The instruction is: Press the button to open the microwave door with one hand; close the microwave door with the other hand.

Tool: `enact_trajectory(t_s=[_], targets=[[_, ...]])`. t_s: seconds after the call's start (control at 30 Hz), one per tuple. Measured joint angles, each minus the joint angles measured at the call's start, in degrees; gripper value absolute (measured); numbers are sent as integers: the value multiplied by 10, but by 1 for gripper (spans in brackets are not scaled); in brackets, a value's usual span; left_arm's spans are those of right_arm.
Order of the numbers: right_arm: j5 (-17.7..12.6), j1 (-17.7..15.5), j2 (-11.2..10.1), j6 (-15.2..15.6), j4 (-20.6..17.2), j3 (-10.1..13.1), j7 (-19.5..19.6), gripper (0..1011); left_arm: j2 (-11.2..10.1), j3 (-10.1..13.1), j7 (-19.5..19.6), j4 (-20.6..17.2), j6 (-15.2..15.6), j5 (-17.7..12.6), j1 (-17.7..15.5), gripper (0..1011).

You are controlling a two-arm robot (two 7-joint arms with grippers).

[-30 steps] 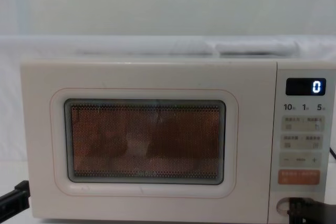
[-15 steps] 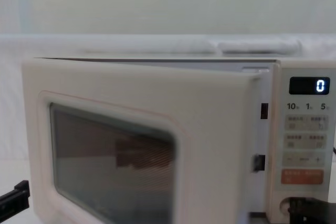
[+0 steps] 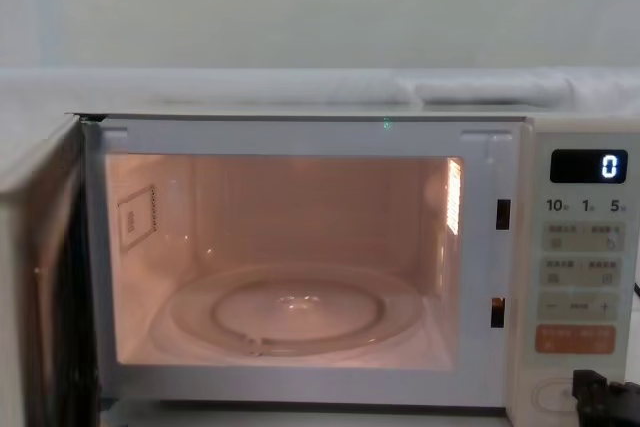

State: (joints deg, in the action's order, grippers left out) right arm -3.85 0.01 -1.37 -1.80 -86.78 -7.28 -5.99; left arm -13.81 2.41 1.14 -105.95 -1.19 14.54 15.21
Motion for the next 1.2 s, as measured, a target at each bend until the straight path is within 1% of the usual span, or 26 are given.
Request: enact_trajectory(t_s=[0.2, 0.43, 0.5, 0.63, 0.67, 0.7, 0.73, 0.77, 0.8, 0.83, 0.9, 1.0, 1.07, 1.2], targets=[[-12, -25, -10, -11, -30, 2, -8, 0, 0, 0, 0, 0, 0, 0, 0, 1001], [-22, -43, -21, -25, -53, 6, -14, 0, 0, 0, 0, 0, 0, 0, 0, 1001], [-22, -48, -24, -27, -58, 6, -15, 26, 0, 0, 0, 0, 0, 0, 0, 1001], [-24, -57, -31, -36, -68, 6, -19, 124, 0, 0, 0, 0, 0, 0, 0, 1001], [-26, -60, -34, -39, -72, 7, -21, 172, 0, 0, 0, 0, 0, 0, 0, 1001], [-27, -62, -36, -41, -74, 7, -22, 190, 0, 0, 0, 0, 0, 0, 0, 1001], [-28, -63, -37, -43, -75, 8, -24, 230, 0, 0, 0, 0, 0, 0, 0, 1001], [-30, -67, -40, -46, -79, 8, -26, 256, 0, 0, 0, 0, 0, 0, 0, 1001], [-32, -69, -41, -48, -80, 9, -27, 256, 0, 0, 0, 0, 0, 0, 0, 1001], [-33, -70, -42, -50, -81, 9, -28, 303, 0, 0, 0, 0, 0, 0, 0, 1001], [-37, -75, -46, -55, -85, 11, -30, 341, 0, 0, 0, 0, 0, 0, 0, 1001], [-39, -79, -48, -57, -87, 12, -31, 484, 0, 0, 0, 0, 0, 0, 0, 1001], [-40, -81, -51, -58, -89, 14, -31, 524, 0, 0, 0, 0, 0, 0, 0, 1001], [-40, -82, -51, -59, -89, 14, -31, 657, 0, 0, 0, 0, 0, 0, 0, 1001]])
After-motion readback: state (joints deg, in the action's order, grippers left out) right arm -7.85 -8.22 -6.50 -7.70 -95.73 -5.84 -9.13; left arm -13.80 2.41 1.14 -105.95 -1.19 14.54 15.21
